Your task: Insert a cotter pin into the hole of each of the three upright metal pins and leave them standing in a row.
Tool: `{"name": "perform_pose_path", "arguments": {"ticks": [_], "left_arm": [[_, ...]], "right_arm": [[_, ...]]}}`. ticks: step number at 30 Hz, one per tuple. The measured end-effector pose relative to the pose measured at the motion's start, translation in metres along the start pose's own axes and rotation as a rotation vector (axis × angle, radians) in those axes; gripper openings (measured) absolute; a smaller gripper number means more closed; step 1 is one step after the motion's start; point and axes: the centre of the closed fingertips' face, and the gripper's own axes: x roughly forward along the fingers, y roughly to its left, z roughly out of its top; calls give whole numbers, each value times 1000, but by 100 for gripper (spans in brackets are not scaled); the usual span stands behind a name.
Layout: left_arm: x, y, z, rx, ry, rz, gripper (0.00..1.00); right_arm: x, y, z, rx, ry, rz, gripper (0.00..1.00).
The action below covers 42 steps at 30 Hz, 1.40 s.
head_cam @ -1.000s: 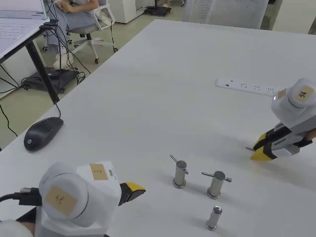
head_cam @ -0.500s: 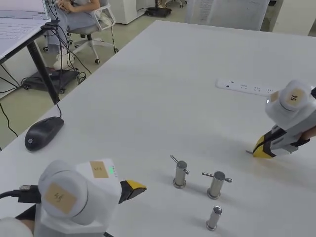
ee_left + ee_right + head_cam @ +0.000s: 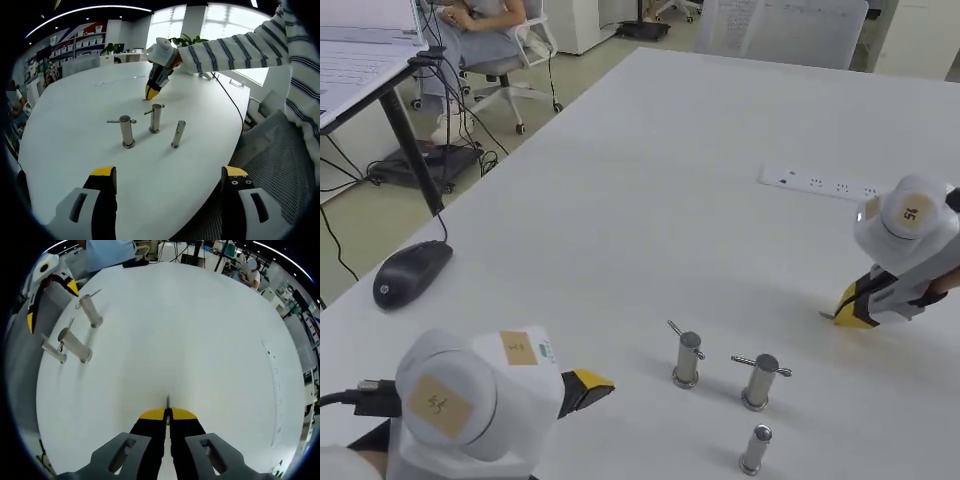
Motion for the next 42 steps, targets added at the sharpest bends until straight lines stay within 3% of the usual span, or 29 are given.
{"name": "perform_pose_path", "arguments": {"ticks": [25, 42], "left_arm": [[2, -2, -3, -8, 6, -7, 84], [1, -1, 1, -6, -4, -5, 83]], "right_arm": [[-12, 12, -14, 4, 36, -1, 2], [-29, 18, -12, -4, 24, -13, 2]]}}
